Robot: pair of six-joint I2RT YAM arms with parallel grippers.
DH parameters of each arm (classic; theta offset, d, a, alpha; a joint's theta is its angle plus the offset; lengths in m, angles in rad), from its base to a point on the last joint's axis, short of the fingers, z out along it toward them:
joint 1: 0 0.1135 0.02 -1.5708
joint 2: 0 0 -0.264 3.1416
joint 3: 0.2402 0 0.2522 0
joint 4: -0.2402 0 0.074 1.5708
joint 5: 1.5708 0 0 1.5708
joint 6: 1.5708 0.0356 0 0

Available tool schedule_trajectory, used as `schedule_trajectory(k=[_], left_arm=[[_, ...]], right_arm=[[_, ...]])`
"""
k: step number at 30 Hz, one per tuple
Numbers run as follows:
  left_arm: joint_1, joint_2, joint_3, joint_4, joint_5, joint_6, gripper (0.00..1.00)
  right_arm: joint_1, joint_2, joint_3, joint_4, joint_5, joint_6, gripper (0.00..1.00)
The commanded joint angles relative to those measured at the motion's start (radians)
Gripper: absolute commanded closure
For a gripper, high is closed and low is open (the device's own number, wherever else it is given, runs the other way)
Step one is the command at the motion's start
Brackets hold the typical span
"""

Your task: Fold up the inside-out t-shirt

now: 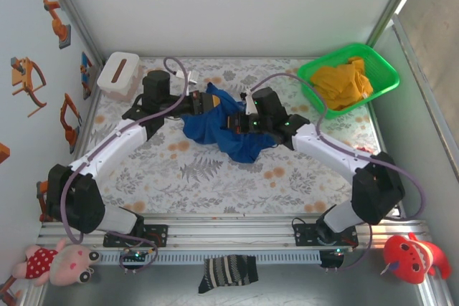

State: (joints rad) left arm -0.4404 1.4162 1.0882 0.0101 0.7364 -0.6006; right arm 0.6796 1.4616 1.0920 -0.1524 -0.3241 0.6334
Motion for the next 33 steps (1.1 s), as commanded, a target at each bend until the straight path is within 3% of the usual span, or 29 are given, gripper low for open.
schedule_trajectory(k=[1, 4, 7, 9, 11, 15, 20, 33], left_arm=[[0.062, 0.046, -0.015, 0.006, -0.049, -0.035, 1.0], [0.081, 0.115, 0.012, -0.003, -0.056, -0.032, 0.97], [0.083, 0.163, 0.022, 0.028, -0.053, -0.047, 0.55], [0.082, 0.161, 0.02, 0.031, -0.055, -0.051, 0.41], [0.081, 0.128, 0.002, 0.028, -0.068, -0.051, 0.35], [0.063, 0.014, -0.046, -0.012, -0.118, -0.017, 0.31], [-0.03, -0.067, -0.038, -0.181, -0.248, 0.111, 0.29], [-0.185, 0.022, 0.018, -0.3, -0.367, 0.073, 0.23]], right_arm=[[-0.009, -0.157, 0.022, -0.022, -0.025, -0.045, 1.0], [-0.018, -0.218, 0.023, -0.022, -0.058, -0.043, 1.0], [-0.034, -0.221, 0.025, 0.004, -0.087, -0.028, 1.0], [-0.046, -0.216, 0.019, 0.027, -0.097, -0.025, 1.0], [-0.063, -0.21, 0.005, 0.052, -0.111, -0.017, 1.0], [-0.093, -0.199, -0.035, 0.086, -0.139, -0.002, 1.0], [-0.107, -0.2, -0.066, 0.109, -0.156, 0.015, 1.0], [-0.111, -0.193, -0.072, 0.111, -0.148, 0.027, 1.0]])
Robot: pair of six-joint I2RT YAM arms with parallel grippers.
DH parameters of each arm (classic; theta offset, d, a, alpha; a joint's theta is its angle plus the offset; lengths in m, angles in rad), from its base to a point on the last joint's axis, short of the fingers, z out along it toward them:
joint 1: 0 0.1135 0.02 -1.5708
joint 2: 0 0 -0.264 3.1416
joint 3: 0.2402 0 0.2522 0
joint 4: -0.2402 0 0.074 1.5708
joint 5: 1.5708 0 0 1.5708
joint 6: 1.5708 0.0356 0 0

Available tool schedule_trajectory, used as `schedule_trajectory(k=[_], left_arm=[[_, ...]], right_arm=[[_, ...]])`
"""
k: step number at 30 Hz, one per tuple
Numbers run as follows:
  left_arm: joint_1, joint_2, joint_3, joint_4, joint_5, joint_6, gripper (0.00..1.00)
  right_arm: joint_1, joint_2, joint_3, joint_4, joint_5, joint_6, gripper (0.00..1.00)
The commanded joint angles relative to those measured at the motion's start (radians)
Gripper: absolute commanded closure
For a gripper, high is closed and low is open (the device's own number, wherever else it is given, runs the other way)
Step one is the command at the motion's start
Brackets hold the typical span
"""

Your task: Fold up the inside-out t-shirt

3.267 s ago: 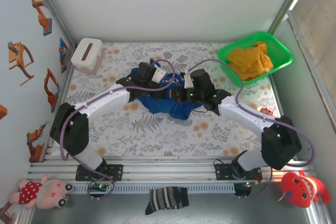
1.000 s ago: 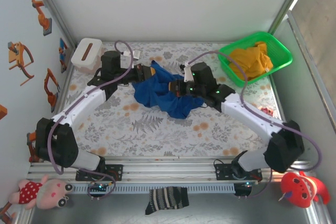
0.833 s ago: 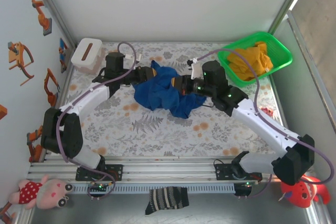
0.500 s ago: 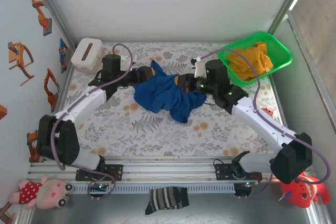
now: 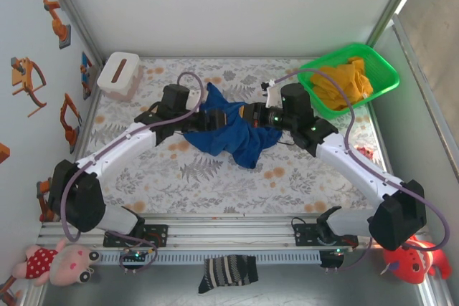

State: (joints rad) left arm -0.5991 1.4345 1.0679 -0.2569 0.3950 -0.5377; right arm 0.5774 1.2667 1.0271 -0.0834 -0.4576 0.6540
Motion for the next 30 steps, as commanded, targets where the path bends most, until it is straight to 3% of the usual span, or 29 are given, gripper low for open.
schedule_trajectory(k=[1, 7, 10, 12, 16, 20, 23, 27, 30], left_arm=[[-0.035, 0.009, 0.04, -0.03, -0.028, 0.011, 0.23], [-0.059, 0.075, 0.045, -0.018, -0.068, -0.008, 0.22], [-0.058, 0.127, 0.073, -0.009, -0.077, -0.017, 0.29], [-0.058, 0.163, 0.101, 0.001, -0.064, -0.018, 0.47], [-0.047, 0.186, 0.163, -0.003, -0.038, -0.011, 1.0], [-0.012, 0.121, 0.154, 0.015, -0.004, 0.0, 1.0], [0.018, 0.029, 0.079, 0.127, 0.05, -0.023, 1.0], [0.052, -0.075, -0.038, 0.33, 0.139, -0.066, 1.0], [0.065, -0.088, -0.063, 0.401, 0.217, -0.09, 1.0]], right_arm=[[-0.008, 0.005, -0.007, 0.042, -0.015, 0.008, 1.0], [-0.009, 0.011, 0.005, 0.051, -0.031, 0.021, 1.0], [-0.013, -0.003, 0.015, 0.044, -0.033, 0.022, 1.0], [-0.024, -0.02, 0.012, 0.043, -0.034, 0.031, 1.0], [-0.059, -0.072, -0.015, 0.041, -0.025, 0.046, 1.0], [-0.084, -0.099, -0.08, 0.033, 0.004, 0.054, 1.0], [-0.086, -0.081, -0.159, 0.044, 0.059, 0.057, 1.0], [-0.086, 0.012, -0.257, 0.116, 0.137, 0.092, 1.0], [-0.086, 0.121, -0.266, 0.157, 0.124, 0.109, 1.0]])
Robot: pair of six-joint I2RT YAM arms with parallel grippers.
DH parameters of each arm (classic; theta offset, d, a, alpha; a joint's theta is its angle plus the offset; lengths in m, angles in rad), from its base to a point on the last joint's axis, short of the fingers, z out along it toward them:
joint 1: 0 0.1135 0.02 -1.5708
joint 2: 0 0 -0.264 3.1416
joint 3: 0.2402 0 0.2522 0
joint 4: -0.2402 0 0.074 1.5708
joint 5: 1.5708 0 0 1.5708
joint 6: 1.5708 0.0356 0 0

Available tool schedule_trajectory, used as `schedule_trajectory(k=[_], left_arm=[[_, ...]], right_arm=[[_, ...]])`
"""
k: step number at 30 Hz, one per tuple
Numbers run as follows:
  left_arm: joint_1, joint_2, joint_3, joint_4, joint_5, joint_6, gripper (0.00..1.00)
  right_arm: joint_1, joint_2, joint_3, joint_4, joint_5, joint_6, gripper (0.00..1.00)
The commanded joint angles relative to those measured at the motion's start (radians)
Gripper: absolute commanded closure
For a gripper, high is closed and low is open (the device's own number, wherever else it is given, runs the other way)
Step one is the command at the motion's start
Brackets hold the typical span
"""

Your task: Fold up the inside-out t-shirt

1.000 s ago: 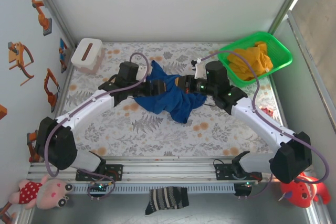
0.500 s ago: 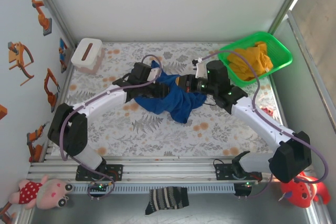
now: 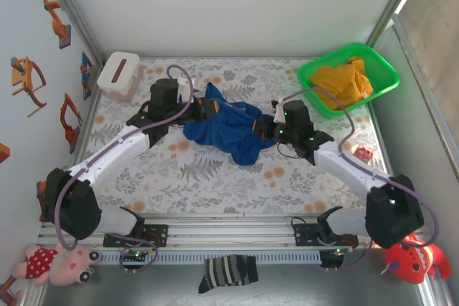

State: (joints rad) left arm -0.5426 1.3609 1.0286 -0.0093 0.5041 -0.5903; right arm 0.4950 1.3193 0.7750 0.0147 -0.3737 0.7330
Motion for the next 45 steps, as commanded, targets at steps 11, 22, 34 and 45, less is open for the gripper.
schedule_trajectory(k=[11, 22, 34, 45], left_arm=[[0.021, 0.016, -0.031, 0.213, 0.177, -0.096, 1.0], [0.026, 0.03, -0.027, 0.202, 0.183, -0.101, 1.0], [0.026, 0.024, -0.027, 0.188, 0.178, -0.1, 1.0], [0.029, 0.048, -0.029, 0.162, 0.174, -0.088, 1.0]], right_arm=[[0.033, -0.101, 0.085, -0.203, 0.103, -0.1, 0.56], [0.166, -0.099, 0.275, -0.236, 0.07, -0.159, 0.6], [0.197, 0.069, 0.384, -0.151, 0.033, -0.139, 0.62], [0.195, 0.087, 0.434, -0.162, 0.019, -0.134, 1.0]])
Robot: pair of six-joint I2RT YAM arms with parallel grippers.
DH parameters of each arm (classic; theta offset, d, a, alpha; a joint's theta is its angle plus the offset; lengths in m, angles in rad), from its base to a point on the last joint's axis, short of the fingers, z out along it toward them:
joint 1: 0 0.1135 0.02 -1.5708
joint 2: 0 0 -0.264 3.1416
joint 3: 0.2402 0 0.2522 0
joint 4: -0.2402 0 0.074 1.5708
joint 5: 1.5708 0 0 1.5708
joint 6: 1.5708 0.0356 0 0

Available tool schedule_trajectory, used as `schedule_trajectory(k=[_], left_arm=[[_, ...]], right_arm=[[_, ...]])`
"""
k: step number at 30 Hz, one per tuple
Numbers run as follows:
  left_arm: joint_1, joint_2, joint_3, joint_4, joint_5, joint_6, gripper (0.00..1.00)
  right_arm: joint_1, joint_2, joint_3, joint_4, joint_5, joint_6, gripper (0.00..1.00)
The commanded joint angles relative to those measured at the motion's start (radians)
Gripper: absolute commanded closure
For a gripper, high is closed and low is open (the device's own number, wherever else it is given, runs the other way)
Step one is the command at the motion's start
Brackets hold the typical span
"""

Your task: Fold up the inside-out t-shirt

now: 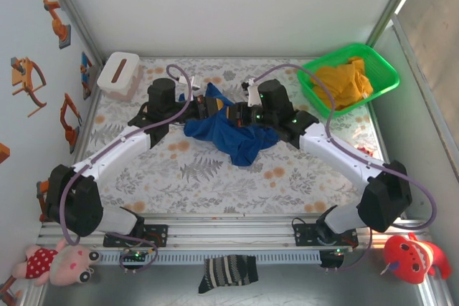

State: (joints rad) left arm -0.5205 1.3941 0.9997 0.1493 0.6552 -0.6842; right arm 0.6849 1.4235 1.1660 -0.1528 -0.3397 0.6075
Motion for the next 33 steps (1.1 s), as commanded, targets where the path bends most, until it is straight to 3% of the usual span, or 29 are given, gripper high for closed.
schedule_trajectory(k=[1, 3, 7, 10, 22, 33], left_arm=[[0.01, 0.021, 0.008, -0.021, 0.007, 0.006, 1.0], [0.016, 0.046, 0.033, -0.075, -0.029, 0.014, 1.0], [0.034, 0.095, 0.095, -0.152, -0.088, 0.041, 0.47], [0.05, 0.099, 0.114, -0.189, -0.098, 0.073, 0.33], [0.018, -0.169, -0.027, -0.216, -0.151, 0.137, 0.23], [-0.099, -0.048, 0.027, -0.189, -0.181, 0.179, 0.22]], right_arm=[[0.004, -0.026, 0.048, -0.007, -0.018, -0.01, 1.0], [0.005, -0.054, 0.064, -0.036, -0.026, -0.018, 1.0], [0.005, -0.119, 0.114, -0.097, -0.032, -0.033, 1.0], [-0.001, -0.129, 0.149, -0.111, -0.04, -0.034, 1.0], [-0.044, -0.056, 0.154, -0.07, -0.036, 0.004, 1.0], [-0.045, -0.015, 0.15, -0.01, -0.054, 0.049, 1.0]])
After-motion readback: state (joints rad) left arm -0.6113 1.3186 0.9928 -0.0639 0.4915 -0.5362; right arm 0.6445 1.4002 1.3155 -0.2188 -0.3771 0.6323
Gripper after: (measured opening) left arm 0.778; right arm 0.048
